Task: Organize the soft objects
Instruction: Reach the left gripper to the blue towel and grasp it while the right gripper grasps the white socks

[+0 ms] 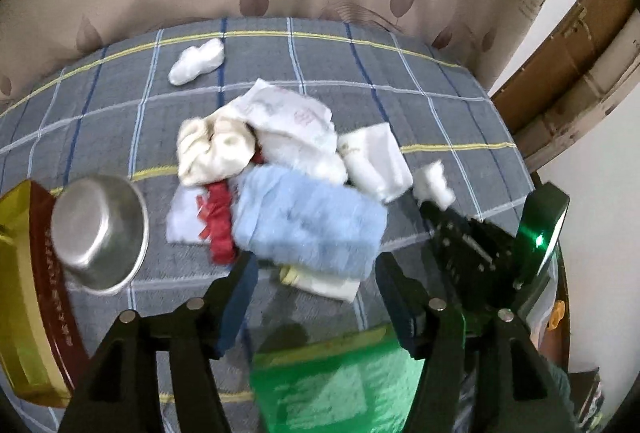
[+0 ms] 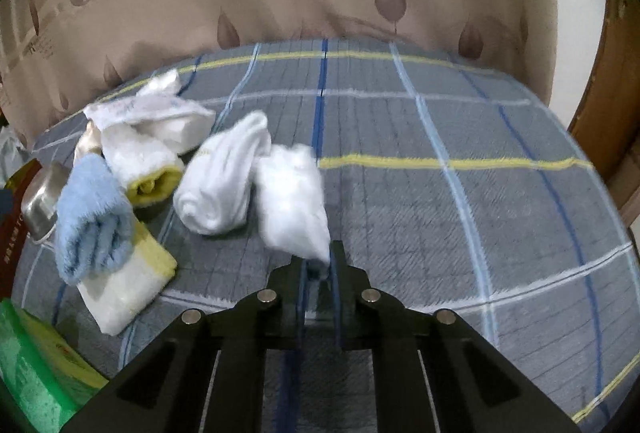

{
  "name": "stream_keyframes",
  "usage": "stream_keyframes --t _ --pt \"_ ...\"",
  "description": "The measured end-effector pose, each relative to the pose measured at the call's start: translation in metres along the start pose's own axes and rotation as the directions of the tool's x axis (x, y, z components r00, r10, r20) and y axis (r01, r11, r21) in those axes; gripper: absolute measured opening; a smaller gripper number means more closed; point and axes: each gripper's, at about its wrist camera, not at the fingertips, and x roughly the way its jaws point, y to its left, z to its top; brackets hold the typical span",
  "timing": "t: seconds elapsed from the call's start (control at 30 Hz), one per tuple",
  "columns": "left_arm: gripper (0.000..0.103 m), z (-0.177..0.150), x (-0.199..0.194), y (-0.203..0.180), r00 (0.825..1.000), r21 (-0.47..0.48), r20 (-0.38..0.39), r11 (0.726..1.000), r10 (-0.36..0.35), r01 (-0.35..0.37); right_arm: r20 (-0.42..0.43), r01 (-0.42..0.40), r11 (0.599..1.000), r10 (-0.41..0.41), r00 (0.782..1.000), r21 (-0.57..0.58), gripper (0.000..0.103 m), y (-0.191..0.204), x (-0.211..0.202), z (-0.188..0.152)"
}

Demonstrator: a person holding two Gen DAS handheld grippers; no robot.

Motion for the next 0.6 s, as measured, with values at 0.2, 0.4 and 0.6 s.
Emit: stream_keyframes --t 0.2,0.4,0.6 --pt "0.07 0.017 0.021 -0.006 0.999 -0.076 -0.041 0.997 -0.008 0.005 -0.01 -0.003 1.0 0.003 1.0 -0.009 0.009 0.002 0.002 -0.002" --pt "0.07 0.031 0.04 0.005 0.998 -0.2 -0.067 0.98 -0.003 -0.011 -0.016 -0.007 1.0 0.007 1.0 -0.018 0.01 0.005 0.002 -0.002" --pt "0.07 0.032 0.064 0.012 0.994 -0.209 -0.108 0.976 0.03 -0.053 -0.02 -0.026 1.0 0.026 0.999 -0.001 0.01 0.003 0.003 -0.002"
